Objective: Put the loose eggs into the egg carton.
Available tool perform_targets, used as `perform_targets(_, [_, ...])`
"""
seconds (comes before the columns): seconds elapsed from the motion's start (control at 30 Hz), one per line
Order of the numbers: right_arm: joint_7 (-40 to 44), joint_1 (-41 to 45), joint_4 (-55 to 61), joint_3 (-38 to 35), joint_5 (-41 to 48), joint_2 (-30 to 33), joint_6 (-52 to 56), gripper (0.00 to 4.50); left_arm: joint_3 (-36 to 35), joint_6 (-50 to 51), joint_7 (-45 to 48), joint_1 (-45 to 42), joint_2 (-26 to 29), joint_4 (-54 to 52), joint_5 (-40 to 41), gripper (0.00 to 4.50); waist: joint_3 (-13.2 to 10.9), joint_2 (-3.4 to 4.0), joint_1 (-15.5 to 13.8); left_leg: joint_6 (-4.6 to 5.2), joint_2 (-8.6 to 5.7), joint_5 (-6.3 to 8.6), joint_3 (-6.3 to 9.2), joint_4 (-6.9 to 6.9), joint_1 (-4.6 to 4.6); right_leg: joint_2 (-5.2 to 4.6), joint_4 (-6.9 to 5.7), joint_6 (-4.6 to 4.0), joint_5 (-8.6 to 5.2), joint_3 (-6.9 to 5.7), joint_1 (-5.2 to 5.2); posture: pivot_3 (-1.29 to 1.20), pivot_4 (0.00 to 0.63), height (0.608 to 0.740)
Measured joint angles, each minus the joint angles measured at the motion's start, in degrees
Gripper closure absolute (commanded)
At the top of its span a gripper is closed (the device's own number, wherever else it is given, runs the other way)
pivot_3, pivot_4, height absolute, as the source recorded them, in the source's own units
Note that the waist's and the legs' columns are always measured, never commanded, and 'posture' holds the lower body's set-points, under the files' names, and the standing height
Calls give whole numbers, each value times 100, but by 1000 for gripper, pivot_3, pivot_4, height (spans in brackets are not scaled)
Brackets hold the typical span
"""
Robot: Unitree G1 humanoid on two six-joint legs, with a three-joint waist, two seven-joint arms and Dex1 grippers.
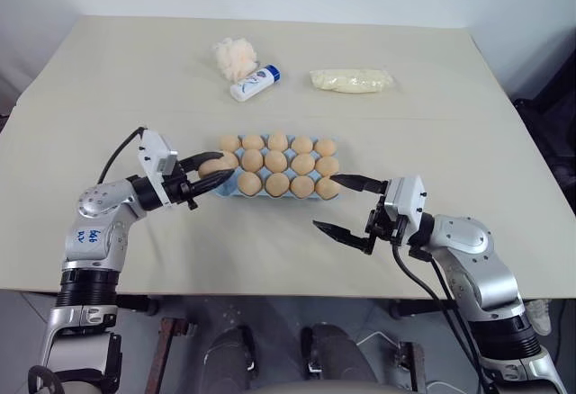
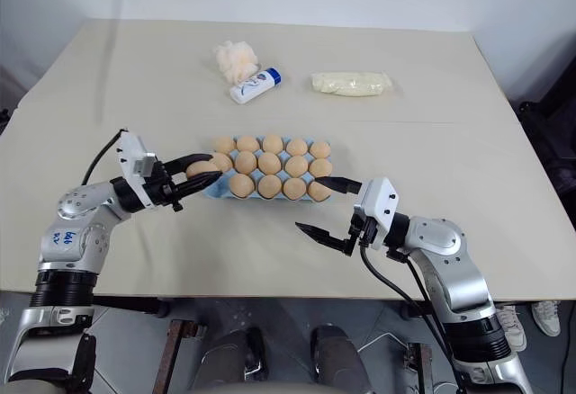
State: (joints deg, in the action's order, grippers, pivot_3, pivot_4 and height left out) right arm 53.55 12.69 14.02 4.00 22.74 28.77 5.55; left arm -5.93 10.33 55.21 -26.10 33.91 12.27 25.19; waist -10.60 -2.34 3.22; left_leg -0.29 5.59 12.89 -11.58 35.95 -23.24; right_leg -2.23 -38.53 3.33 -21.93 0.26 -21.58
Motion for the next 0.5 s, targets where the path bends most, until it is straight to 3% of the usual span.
perform_targets(0.13, [-137, -96, 4, 0, -33, -9, -2, 0, 92, -254, 37, -11, -2, 295, -302, 1150, 0, 0, 1, 7, 3, -3, 1, -3, -1, 2, 1, -4, -3, -1, -2, 0, 150, 740])
perform_targets(0.3, [-199, -127, 58, 0, -63, -10, -6, 0, 136, -618, 51, -6, 37, 507, -545, 1150, 0, 0, 1, 6, 3, -2, 2, -4, -1, 1, 2, -5, -3, -1, -2, 0, 150, 740])
perform_targets(0.5, [-214, -258, 160, -38, -63, 67, 6, 0, -119, -987, 446, 441, 645, 449, -566, 1150, -1, 2, 19, 1, 5, 0, 2, -20, 1, -1, 8, -12, -7, -4, -3, 0, 150, 740])
